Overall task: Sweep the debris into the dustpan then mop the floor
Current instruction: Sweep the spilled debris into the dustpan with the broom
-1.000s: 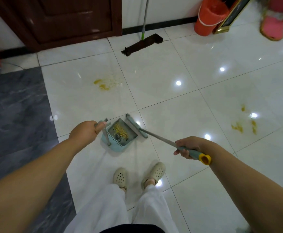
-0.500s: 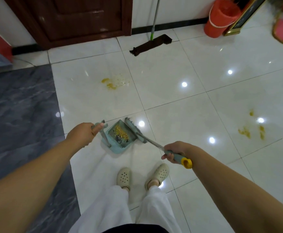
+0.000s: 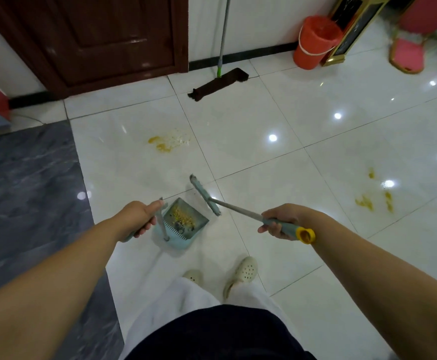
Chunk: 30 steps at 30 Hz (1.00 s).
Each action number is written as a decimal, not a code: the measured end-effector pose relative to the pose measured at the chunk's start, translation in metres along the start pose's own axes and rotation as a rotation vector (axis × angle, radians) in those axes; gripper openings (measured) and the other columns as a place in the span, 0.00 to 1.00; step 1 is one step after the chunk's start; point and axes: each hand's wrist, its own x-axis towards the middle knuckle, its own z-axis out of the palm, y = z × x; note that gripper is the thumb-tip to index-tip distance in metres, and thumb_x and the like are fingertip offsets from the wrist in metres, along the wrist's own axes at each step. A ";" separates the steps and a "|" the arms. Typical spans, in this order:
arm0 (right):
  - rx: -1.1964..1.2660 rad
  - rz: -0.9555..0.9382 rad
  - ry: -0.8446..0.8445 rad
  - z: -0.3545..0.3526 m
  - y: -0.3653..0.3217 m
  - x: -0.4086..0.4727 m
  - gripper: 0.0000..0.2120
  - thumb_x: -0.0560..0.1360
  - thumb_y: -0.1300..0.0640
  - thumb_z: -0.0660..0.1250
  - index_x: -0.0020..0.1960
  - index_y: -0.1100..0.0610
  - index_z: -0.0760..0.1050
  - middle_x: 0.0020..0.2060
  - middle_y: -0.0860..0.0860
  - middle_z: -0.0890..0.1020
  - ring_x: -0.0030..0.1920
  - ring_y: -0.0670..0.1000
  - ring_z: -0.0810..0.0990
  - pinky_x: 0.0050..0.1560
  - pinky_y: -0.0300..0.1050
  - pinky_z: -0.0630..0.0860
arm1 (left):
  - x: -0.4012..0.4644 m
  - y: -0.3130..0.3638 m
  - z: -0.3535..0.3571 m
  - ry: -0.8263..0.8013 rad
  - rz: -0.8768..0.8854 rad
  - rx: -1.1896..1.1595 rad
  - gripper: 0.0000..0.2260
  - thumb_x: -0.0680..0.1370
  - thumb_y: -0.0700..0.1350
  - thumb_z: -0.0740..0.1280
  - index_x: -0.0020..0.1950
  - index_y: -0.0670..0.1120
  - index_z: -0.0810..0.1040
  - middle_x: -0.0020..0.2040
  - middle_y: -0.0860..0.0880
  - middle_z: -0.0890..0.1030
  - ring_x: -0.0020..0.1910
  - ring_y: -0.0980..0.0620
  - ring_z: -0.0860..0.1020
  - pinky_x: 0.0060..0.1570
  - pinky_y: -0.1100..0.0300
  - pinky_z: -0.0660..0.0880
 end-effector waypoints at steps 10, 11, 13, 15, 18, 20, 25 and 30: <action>0.275 -0.132 0.029 -0.071 -0.036 -0.024 0.20 0.81 0.61 0.56 0.71 0.66 0.62 0.21 0.58 0.76 0.15 0.45 0.66 0.18 0.31 0.69 | 0.018 0.096 0.047 0.083 0.054 0.061 0.26 0.74 0.64 0.62 0.31 0.41 0.73 0.21 0.48 0.68 0.19 0.51 0.64 0.22 0.64 0.62; 0.302 -0.148 0.024 -0.084 -0.041 -0.025 0.20 0.82 0.61 0.56 0.71 0.66 0.62 0.21 0.58 0.76 0.15 0.45 0.66 0.18 0.31 0.69 | 0.023 0.111 0.052 0.083 0.064 0.068 0.26 0.73 0.64 0.62 0.31 0.42 0.73 0.21 0.48 0.68 0.19 0.51 0.64 0.22 0.64 0.61; 0.354 -0.173 0.016 -0.114 -0.055 -0.027 0.19 0.81 0.61 0.57 0.70 0.66 0.63 0.21 0.58 0.76 0.16 0.45 0.66 0.18 0.31 0.69 | 0.032 0.145 0.064 0.091 0.088 0.093 0.26 0.72 0.65 0.63 0.30 0.42 0.73 0.20 0.49 0.67 0.18 0.51 0.63 0.22 0.64 0.61; 0.388 -0.190 0.012 -0.149 -0.070 -0.028 0.16 0.81 0.62 0.57 0.67 0.65 0.64 0.21 0.58 0.76 0.16 0.45 0.66 0.18 0.31 0.69 | 0.042 0.181 0.078 0.096 0.121 0.125 0.26 0.72 0.65 0.63 0.31 0.42 0.74 0.20 0.50 0.67 0.18 0.51 0.63 0.22 0.65 0.61; 0.410 -0.199 -0.009 -0.206 -0.097 -0.028 0.14 0.81 0.61 0.57 0.65 0.65 0.65 0.19 0.57 0.75 0.15 0.45 0.66 0.18 0.31 0.69 | 0.057 0.239 0.101 0.105 0.175 0.161 0.26 0.72 0.65 0.63 0.32 0.42 0.75 0.20 0.50 0.68 0.18 0.52 0.64 0.22 0.65 0.62; 0.426 -0.207 -0.008 -0.243 -0.116 -0.029 0.16 0.81 0.61 0.57 0.68 0.65 0.64 0.19 0.57 0.75 0.15 0.45 0.67 0.17 0.31 0.69 | 0.066 0.278 0.119 0.112 0.220 0.186 0.26 0.73 0.64 0.62 0.32 0.41 0.75 0.20 0.49 0.68 0.19 0.51 0.65 0.22 0.65 0.63; 0.418 -0.239 0.017 -0.333 -0.166 -0.030 0.17 0.80 0.62 0.57 0.68 0.65 0.65 0.18 0.56 0.74 0.15 0.45 0.66 0.17 0.31 0.68 | 0.088 0.372 0.163 0.182 0.316 0.319 0.27 0.76 0.63 0.60 0.33 0.40 0.76 0.21 0.48 0.71 0.21 0.49 0.70 0.24 0.63 0.67; 0.436 -0.276 0.052 -0.401 -0.216 -0.034 0.10 0.81 0.62 0.57 0.61 0.64 0.65 0.23 0.58 0.77 0.15 0.45 0.65 0.17 0.31 0.67 | 0.111 0.455 0.192 0.238 0.366 0.388 0.27 0.74 0.66 0.59 0.33 0.42 0.76 0.22 0.48 0.73 0.23 0.48 0.72 0.25 0.62 0.68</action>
